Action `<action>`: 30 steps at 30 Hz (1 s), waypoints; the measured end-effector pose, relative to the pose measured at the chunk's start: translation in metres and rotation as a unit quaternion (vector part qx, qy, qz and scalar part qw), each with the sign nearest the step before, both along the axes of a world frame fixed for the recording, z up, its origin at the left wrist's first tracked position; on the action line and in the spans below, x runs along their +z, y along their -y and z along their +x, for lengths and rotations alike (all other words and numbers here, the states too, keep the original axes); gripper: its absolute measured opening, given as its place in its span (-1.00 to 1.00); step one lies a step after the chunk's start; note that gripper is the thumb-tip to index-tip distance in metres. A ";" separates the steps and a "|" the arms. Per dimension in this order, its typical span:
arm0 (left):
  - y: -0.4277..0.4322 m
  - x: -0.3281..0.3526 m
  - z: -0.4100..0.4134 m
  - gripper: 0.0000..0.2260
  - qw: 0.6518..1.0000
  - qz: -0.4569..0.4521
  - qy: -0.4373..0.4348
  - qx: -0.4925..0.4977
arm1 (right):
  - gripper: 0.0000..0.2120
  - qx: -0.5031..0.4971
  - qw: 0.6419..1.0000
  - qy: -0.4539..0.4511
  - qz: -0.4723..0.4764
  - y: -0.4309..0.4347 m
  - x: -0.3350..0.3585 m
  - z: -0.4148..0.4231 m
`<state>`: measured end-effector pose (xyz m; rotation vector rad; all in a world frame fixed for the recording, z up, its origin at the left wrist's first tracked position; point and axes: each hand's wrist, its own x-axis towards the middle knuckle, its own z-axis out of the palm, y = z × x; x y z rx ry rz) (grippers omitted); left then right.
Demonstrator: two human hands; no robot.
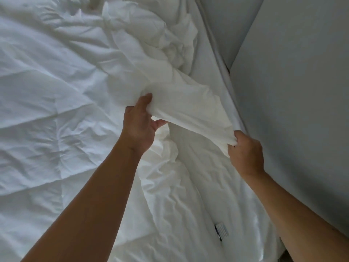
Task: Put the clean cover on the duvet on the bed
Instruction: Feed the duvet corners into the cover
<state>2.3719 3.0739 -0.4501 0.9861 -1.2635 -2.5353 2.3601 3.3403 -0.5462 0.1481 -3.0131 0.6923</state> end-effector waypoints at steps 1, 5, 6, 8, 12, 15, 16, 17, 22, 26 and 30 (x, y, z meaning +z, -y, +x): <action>-0.005 0.005 0.003 -0.85 1.000 -0.008 0.006 -0.011 | -0.87 0.006 1.000 0.006 0.029 -0.007 0.005 0.008; -0.027 0.023 0.031 -0.84 0.997 -0.032 0.053 -0.055 | -0.88 0.006 0.995 0.080 0.065 -0.011 0.032 0.052; -0.031 0.027 0.042 -0.84 0.994 -0.038 0.073 -0.068 | -0.89 0.016 0.994 0.086 0.059 -0.005 0.044 0.064; -0.038 0.036 0.071 -0.86 0.983 -0.061 0.121 -0.122 | -0.89 0.039 0.994 0.092 0.045 0.012 0.072 0.084; -0.062 0.056 0.139 -0.70 0.924 -0.151 0.188 -0.296 | -0.73 0.100 0.990 0.091 0.040 0.044 0.124 0.117; -0.062 0.075 0.175 -0.58 0.912 -0.142 0.181 -0.341 | -0.71 0.149 0.985 0.086 0.030 0.066 0.157 0.135; -0.056 0.081 0.182 -0.55 0.924 -0.105 0.173 -0.325 | -0.72 0.162 0.983 0.077 0.021 0.072 0.165 0.140; -0.049 0.086 0.186 -0.55 0.941 -0.050 0.159 -0.295 | -0.74 0.170 0.983 0.071 0.009 0.079 0.173 0.145; -0.011 0.116 0.181 -0.75 0.980 0.061 0.038 -0.185 | -0.87 0.111 0.989 0.072 -0.058 0.111 0.199 0.158; 0.015 0.147 0.155 -0.60 0.982 -0.021 -0.039 -0.184 | -0.83 0.025 0.986 0.064 -0.155 0.128 0.217 0.151; 0.029 0.172 0.132 -0.66 0.965 -0.123 -0.072 -0.222 | -0.83 -0.009 0.943 0.148 -0.297 0.137 0.243 0.134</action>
